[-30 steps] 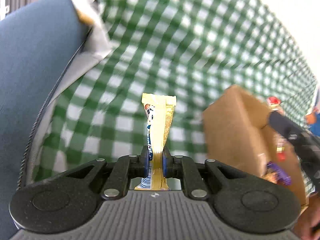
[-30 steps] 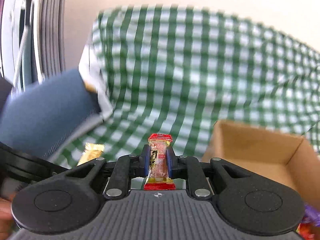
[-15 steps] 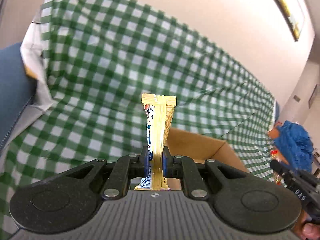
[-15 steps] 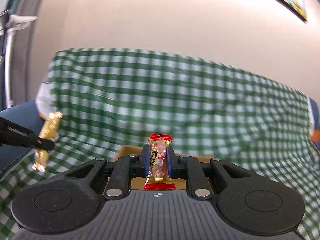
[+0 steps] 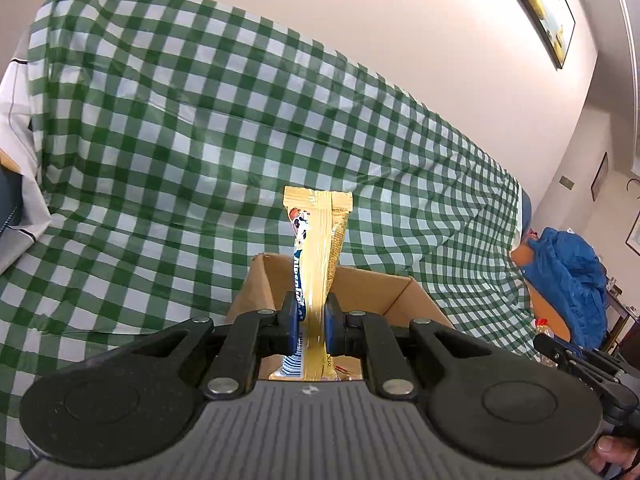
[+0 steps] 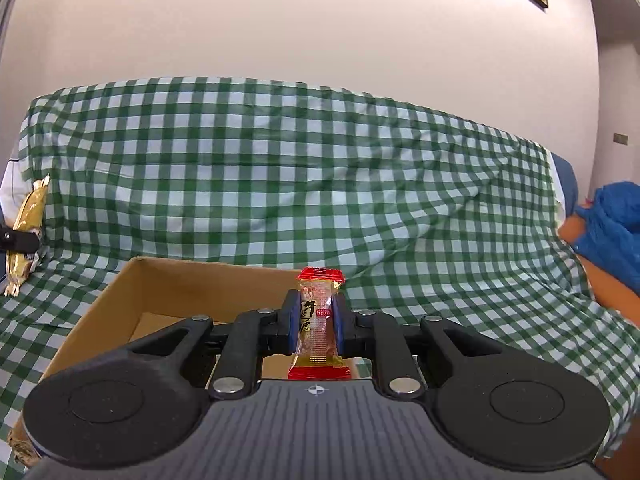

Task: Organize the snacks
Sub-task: 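Lift the yellow wafer bar and red candy and carry them over the box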

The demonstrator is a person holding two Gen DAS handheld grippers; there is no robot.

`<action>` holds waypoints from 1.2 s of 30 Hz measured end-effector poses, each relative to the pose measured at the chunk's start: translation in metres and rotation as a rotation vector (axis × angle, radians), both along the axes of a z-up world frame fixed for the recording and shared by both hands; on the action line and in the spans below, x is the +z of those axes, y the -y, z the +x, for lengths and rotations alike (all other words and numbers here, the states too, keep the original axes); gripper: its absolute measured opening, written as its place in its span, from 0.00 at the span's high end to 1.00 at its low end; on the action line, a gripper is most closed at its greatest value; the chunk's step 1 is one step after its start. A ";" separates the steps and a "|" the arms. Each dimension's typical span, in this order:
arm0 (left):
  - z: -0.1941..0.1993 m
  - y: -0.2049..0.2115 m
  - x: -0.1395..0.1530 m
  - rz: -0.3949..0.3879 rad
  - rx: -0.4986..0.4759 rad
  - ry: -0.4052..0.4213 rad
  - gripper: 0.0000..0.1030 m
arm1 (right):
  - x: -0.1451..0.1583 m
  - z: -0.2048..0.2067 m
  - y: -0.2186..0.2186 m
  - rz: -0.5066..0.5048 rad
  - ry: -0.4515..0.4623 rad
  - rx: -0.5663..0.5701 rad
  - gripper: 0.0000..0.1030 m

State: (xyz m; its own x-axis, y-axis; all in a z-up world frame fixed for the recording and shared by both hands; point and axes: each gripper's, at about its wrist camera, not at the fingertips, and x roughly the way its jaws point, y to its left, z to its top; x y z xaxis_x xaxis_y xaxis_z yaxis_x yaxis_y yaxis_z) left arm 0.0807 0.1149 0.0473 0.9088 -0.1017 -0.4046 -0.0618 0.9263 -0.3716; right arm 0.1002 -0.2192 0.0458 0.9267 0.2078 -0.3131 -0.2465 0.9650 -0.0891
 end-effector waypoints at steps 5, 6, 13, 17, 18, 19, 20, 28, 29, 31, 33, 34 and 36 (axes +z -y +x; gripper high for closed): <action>0.003 0.007 -0.001 0.012 -0.015 0.004 0.87 | 0.000 -0.005 -0.004 -0.005 0.019 0.014 0.83; 0.003 0.008 -0.001 0.014 -0.017 0.006 0.87 | 0.000 -0.006 -0.005 -0.010 0.022 0.019 0.83; 0.004 0.011 -0.002 0.020 -0.034 0.018 0.87 | 0.002 -0.010 -0.013 -0.036 0.034 0.050 0.83; 0.001 0.015 0.000 0.019 -0.048 0.038 0.87 | 0.002 -0.012 -0.016 -0.042 0.034 0.056 0.83; 0.001 0.016 0.001 0.018 -0.053 0.044 0.87 | 0.002 -0.013 -0.016 -0.044 0.034 0.057 0.83; 0.001 0.017 0.001 0.018 -0.059 0.049 0.87 | 0.002 -0.013 -0.017 -0.045 0.032 0.054 0.83; 0.000 0.018 0.002 0.019 -0.064 0.054 0.87 | 0.002 -0.013 -0.017 -0.045 0.032 0.055 0.83; -0.002 0.038 0.004 0.016 -0.104 0.087 0.87 | 0.001 -0.014 -0.025 -0.060 0.034 0.068 0.83; -0.002 0.041 0.004 0.022 -0.112 0.091 0.87 | 0.000 -0.015 -0.029 -0.071 0.039 0.076 0.83; -0.003 0.048 0.004 0.036 -0.133 0.102 0.87 | 0.000 -0.017 -0.030 -0.077 0.043 0.080 0.83; -0.005 0.056 0.005 0.053 -0.153 0.115 0.87 | 0.000 -0.018 -0.033 -0.089 0.051 0.088 0.83; -0.005 0.059 0.005 0.061 -0.162 0.120 0.87 | 0.000 -0.020 -0.035 -0.095 0.055 0.091 0.83; -0.006 0.066 0.005 0.081 -0.180 0.131 0.87 | -0.001 -0.021 -0.037 -0.105 0.061 0.098 0.83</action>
State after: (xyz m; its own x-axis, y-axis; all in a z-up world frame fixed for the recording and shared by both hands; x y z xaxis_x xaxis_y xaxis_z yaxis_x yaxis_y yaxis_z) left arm 0.0744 0.0491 0.0524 0.9242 -0.2394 -0.2975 0.1515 0.9451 -0.2897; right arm 0.0793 -0.1823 0.0449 0.9215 0.2674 -0.2817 -0.3302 0.9212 -0.2059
